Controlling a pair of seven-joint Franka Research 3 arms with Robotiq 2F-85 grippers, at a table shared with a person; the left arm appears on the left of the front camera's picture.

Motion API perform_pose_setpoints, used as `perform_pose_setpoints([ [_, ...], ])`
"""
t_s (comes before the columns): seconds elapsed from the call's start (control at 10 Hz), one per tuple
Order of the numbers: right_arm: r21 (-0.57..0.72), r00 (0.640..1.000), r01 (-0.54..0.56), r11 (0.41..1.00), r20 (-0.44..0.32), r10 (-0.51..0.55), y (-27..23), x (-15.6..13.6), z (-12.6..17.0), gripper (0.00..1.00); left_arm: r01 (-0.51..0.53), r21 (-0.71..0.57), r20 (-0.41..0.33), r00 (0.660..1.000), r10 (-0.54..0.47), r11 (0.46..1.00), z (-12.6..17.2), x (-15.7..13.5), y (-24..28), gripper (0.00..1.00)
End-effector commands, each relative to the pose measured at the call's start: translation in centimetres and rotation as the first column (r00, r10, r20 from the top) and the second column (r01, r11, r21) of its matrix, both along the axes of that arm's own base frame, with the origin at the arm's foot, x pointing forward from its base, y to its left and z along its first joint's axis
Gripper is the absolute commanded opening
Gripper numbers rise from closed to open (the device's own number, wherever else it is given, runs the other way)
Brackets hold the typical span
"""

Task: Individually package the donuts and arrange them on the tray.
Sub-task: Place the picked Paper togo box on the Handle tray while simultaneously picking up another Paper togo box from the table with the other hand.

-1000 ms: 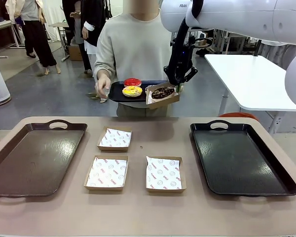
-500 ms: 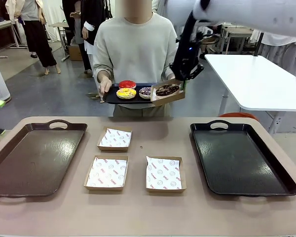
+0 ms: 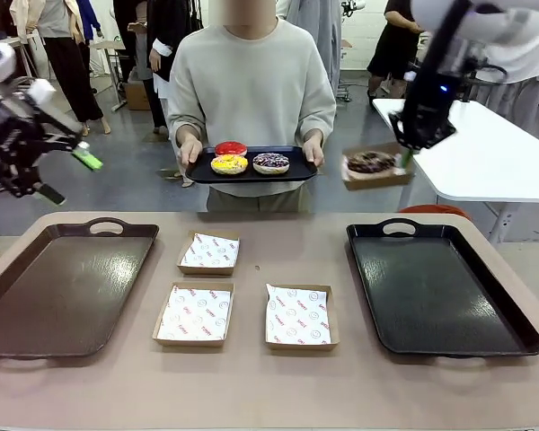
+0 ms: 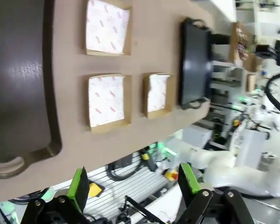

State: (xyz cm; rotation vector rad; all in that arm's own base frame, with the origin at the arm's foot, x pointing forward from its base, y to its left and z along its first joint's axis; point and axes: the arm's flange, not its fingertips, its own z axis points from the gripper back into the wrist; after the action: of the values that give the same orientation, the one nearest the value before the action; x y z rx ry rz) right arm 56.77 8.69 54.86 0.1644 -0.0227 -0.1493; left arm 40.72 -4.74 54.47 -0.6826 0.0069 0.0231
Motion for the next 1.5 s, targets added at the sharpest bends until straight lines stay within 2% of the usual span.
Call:
perform_pose_setpoints([
  [0.0,-0.002,0.999,-0.031,1.000,0.009,0.031,-1.9,-2.3,-3.7,0.02,-0.008,0.214,-0.021,1.000,0.012,0.977,-0.9,2.9,-3.1,1.00],
  [0.2,-0.017,1.000,-0.001,1.000,-0.020,0.001,-3.9,-2.4,-6.5,0.02,-0.036,0.380,0.019,0.999,0.032,0.924,-3.1,5.1,-7.8,1.00],
  [0.4,-0.033,0.999,0.000,0.999,-0.043,-0.001,-5.6,-2.1,-8.5,0.02,-0.051,0.491,0.043,0.998,0.035,0.870,-6.6,7.4,-10.8,1.00],
  [0.6,-0.016,0.997,0.041,0.999,-0.058,-0.042,-8.0,-2.1,-9.3,0.02,-0.052,0.570,0.071,0.997,0.014,0.820,-10.1,9.0,-13.2,1.00],
  [0.7,-0.020,0.997,0.027,0.999,-0.069,-0.029,-5.7,-2.3,-8.9,0.02,-0.056,0.586,0.086,0.996,0.007,0.809,-11.5,9.7,-14.0,1.00],
  [0.9,-0.020,0.997,0.027,0.999,-0.069,-0.029,-5.7,-2.3,-8.9,0.02,-0.054,0.600,0.110,0.994,-0.015,0.798,-14.1,10.9,-15.5,1.00],
  [1.1,-0.020,0.997,0.027,0.999,-0.069,-0.029,-5.7,-2.3,-8.9,0.02,-0.037,0.597,0.151,0.986,-0.067,0.801,-15.5,12.3,-16.6,1.00],
  [1.4,-0.020,0.997,0.027,0.999,-0.069,-0.029,-5.7,-2.3,-8.9,0.02,-0.009,0.573,0.137,0.987,-0.085,0.820,-16.7,13.5,-16.5,1.00],
])
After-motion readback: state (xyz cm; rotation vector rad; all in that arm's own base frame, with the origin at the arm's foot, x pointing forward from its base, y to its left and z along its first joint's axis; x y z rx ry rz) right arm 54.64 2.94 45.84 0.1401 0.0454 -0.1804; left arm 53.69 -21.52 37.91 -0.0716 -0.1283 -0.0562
